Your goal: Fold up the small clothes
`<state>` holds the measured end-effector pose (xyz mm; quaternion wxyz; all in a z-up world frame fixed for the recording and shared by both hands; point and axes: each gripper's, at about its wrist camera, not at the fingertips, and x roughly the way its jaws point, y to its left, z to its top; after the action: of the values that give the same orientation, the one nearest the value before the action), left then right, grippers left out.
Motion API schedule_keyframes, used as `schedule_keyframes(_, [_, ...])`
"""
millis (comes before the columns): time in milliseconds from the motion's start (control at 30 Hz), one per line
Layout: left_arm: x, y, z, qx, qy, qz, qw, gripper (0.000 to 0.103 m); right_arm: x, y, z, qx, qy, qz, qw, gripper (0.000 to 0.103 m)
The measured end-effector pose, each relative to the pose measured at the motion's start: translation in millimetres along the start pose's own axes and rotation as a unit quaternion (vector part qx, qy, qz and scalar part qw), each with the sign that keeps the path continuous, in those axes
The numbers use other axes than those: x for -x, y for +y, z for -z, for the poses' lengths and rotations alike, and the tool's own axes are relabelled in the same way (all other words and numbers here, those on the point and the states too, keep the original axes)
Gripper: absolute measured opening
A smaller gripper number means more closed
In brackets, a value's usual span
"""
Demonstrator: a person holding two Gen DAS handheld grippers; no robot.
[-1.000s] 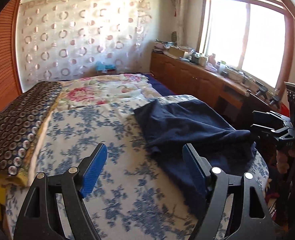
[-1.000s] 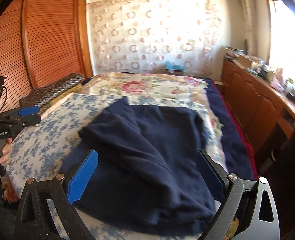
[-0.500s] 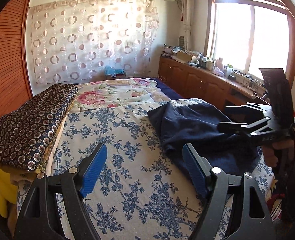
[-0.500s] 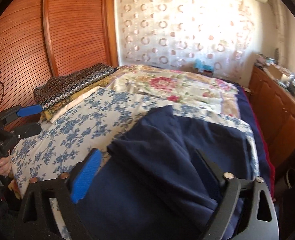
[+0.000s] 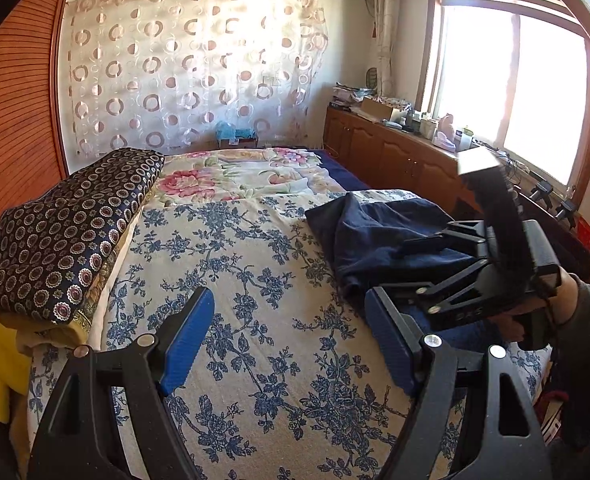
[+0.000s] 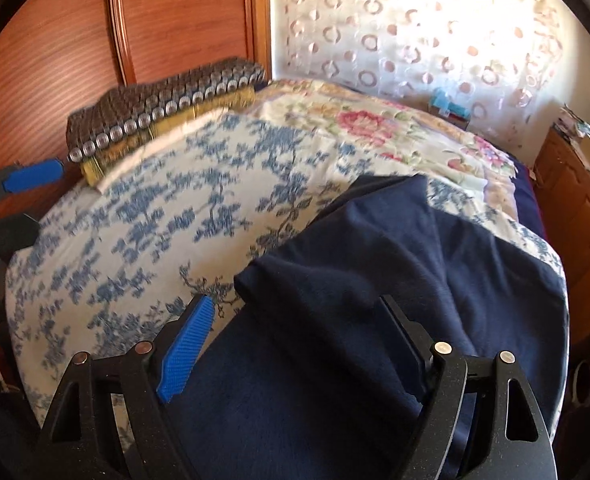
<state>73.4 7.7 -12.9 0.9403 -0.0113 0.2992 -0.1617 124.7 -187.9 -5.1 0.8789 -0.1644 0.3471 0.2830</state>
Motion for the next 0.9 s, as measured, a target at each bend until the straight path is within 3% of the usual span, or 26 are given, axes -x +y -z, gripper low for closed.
schedule_keyframes(267, [-4, 0, 4, 0.002, 0.006, 0.003, 1.0, 0.079, -29, -2, -6, 0.033, 0.043, 0.025, 0.998, 0.081])
schedule_keyframes(433, [-6, -2, 5, 0.0, 0.01, 0.007, 0.9999, 0.079, -34, -4, -6, 0.036, 0.046, 0.031, 0.998, 0.056])
schedule_keyframes(500, [-7, -3, 5, -0.001, 0.011, 0.007, 0.9999, 0.079, -32, -2, -5, 0.043, 0.036, 0.029, 0.998, 0.026])
schedule_keyframes(567, [-7, -4, 5, -0.002, 0.011, 0.008, 0.9999, 0.079, -28, 0, -5, 0.046, 0.024, 0.03, 0.998, 0.016])
schedule_keyframes(767, [-7, -5, 7, -0.002, 0.012, 0.01, 0.9999, 0.079, -4, -21, -6, 0.002, -0.02, -0.006, 1.0, 0.008])
schedule_keyframes(900, [-8, -5, 7, -0.001, 0.014, 0.011, 0.9998, 0.079, 8, -38, -8, -0.016, -0.039, 0.017, 0.999, 0.007])
